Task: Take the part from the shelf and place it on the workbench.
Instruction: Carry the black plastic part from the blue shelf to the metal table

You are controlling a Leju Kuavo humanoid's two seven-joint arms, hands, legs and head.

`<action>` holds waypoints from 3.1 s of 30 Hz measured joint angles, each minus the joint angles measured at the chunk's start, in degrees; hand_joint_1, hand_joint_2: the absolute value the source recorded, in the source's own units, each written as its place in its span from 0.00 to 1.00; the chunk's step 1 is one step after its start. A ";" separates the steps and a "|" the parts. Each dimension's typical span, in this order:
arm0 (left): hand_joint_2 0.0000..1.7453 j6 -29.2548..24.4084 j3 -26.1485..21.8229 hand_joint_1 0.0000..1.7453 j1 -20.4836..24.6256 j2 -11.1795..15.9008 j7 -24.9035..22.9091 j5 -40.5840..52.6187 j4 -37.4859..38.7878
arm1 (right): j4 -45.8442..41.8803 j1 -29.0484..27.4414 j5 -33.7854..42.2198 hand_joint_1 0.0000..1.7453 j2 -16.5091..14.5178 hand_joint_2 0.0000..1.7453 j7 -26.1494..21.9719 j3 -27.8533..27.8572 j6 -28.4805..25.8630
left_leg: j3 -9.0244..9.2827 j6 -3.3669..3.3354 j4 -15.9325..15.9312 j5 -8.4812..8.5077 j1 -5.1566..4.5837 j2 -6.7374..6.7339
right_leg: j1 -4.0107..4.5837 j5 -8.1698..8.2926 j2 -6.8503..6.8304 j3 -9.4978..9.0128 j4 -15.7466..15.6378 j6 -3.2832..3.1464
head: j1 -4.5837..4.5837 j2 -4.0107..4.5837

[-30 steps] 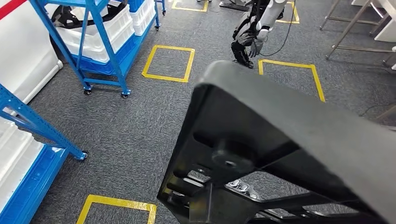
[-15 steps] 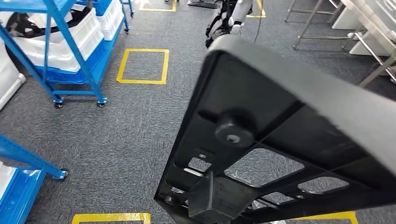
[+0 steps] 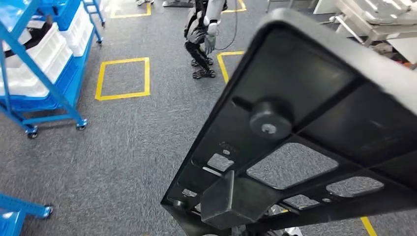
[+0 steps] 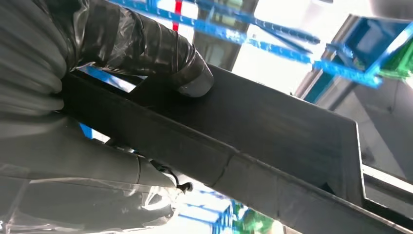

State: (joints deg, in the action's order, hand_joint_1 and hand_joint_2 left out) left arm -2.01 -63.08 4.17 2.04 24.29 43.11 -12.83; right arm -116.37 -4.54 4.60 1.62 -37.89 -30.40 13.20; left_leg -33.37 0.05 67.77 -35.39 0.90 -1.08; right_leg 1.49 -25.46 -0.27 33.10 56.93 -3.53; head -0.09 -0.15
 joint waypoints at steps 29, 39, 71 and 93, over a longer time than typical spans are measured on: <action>1.00 0.23 -0.22 0.00 0.69 -1.72 0.00 1.43 0.01 | 0.31 2.95 0.05 1.00 -0.11 1.00 2.27 -1.76 0.82 | 2.55 0.22 -5.72 3.06 0.07 -2.30 | 0.38 -0.36 -1.12 0.53 0.76 0.27 | 0.04 0.00; 1.00 -0.21 -0.22 0.00 0.46 -1.78 -0.25 1.90 0.01 | 0.46 3.86 -2.03 1.00 -0.07 1.00 3.07 -3.87 0.07 | -0.66 1.57 -5.73 6.46 1.01 4.05 | -0.72 -3.33 5.48 0.75 4.61 1.79 | 0.06 0.00; 1.00 -2.13 -0.19 0.00 1.09 -2.52 -1.22 3.26 0.02 | 1.70 6.69 -2.09 1.00 0.80 1.00 4.69 -9.09 -3.91 | -0.60 0.47 -6.64 6.67 0.43 3.68 | -0.65 -3.18 5.62 0.90 4.33 1.83 | 0.08 0.00; 1.00 -0.96 -0.11 0.00 1.66 -2.55 -1.26 3.91 0.00 | 1.22 6.24 -0.69 1.00 0.81 1.00 3.45 -9.33 -7.03 | -2.19 1.22 2.87 -0.85 0.67 0.35 | -1.29 -1.17 0.70 0.52 1.63 1.21 | 0.05 0.00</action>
State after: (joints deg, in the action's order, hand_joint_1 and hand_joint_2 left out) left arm -2.97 -63.19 5.83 -0.51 23.04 47.02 -12.83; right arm -115.14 1.70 3.91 2.44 -34.44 -39.73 6.17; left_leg -35.56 1.27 70.65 -36.24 1.57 -0.73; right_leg 0.20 -26.63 0.42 33.62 58.56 -2.32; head -0.03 -0.15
